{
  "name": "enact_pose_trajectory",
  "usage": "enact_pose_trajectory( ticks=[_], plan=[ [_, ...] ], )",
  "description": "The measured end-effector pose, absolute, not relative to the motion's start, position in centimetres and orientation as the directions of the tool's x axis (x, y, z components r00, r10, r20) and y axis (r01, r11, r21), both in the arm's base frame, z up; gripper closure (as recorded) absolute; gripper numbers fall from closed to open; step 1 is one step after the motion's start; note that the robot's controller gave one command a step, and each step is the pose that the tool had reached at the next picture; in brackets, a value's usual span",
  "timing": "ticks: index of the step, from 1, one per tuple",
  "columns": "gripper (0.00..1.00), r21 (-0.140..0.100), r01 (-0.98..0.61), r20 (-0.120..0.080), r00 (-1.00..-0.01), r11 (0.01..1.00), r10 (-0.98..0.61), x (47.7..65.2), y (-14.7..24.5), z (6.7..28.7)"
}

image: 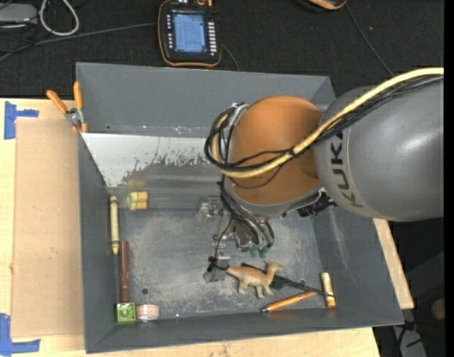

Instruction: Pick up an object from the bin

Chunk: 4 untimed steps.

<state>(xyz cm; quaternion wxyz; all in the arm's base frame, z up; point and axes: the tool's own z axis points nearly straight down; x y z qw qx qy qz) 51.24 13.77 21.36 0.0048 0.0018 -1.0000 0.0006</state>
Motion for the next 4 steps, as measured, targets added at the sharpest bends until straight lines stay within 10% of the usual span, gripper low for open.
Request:
enact_pose_trajectory(
  ticks=[1,2,3,4],
  plan=[
    [0.00,0.000,0.002,0.002,-1.000,1.000,0.002,51.4,13.6,21.8],
    [0.00,0.001,-0.115,0.002,-0.993,0.993,-0.115,47.7,6.6,8.4],
    [0.00,0.001,-0.301,-0.016,-0.954,0.954,-0.300,48.0,3.9,15.6],
    [0.00,0.001,-0.237,-0.013,-0.971,0.972,-0.237,49.5,0.1,9.8]
  ],
)
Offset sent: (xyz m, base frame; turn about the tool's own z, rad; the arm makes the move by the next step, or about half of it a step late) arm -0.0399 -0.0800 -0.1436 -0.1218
